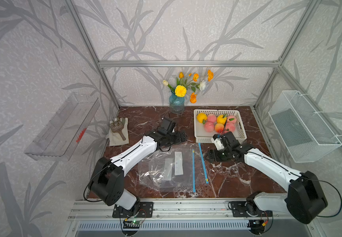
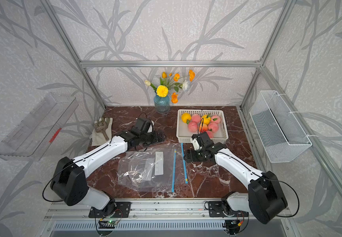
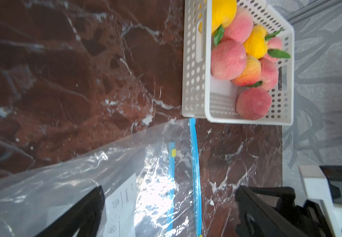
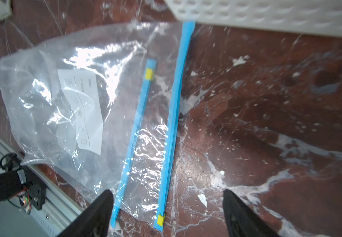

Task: Place the peach in a zip-top bag and seal the zipper
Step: Open the zipper food storage bag.

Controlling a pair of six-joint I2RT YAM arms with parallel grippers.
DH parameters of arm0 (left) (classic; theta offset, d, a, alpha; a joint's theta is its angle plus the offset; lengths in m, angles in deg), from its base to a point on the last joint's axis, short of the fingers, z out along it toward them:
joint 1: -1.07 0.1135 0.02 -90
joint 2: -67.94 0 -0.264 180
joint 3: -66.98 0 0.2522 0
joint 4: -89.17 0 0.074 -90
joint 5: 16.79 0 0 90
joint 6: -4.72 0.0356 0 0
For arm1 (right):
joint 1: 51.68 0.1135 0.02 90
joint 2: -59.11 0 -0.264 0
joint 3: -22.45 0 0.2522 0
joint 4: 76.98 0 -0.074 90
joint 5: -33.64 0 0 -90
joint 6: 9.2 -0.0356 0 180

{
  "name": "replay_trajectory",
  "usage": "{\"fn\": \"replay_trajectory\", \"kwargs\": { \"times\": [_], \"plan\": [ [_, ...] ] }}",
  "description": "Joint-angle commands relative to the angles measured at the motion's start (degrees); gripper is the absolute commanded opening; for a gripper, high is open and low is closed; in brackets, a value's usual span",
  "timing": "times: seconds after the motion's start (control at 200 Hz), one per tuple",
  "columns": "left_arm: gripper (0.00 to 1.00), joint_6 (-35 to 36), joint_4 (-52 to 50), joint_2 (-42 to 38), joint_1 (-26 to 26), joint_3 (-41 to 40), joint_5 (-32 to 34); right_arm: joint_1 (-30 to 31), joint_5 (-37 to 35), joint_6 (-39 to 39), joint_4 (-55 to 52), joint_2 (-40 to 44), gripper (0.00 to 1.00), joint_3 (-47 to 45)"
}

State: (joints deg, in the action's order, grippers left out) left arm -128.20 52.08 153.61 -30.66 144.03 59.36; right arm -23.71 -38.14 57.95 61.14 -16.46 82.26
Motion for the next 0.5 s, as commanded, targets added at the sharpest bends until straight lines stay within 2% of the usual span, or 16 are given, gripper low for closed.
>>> {"fn": "replay_trajectory", "kwargs": {
  "times": [0.0,0.245,0.495],
  "plan": [
    [0.99,-4.0,2.65,-3.88,-1.57,-5.37,-3.2,0.59,4.29,-3.45,7.81,-1.62,0.79,-2.44],
    [0.99,-9.36,5.06,-5.37,-2.67,-13.91,-4.7,0.85,5.82,-2.02,11.52,-8.17,0.69,-3.49],
    [0.99,-9.75,3.07,-3.88,-2.64,-16.89,-0.98,1.21,8.03,-2.02,14.85,-12.29,0.65,-3.85]
  ]
}}
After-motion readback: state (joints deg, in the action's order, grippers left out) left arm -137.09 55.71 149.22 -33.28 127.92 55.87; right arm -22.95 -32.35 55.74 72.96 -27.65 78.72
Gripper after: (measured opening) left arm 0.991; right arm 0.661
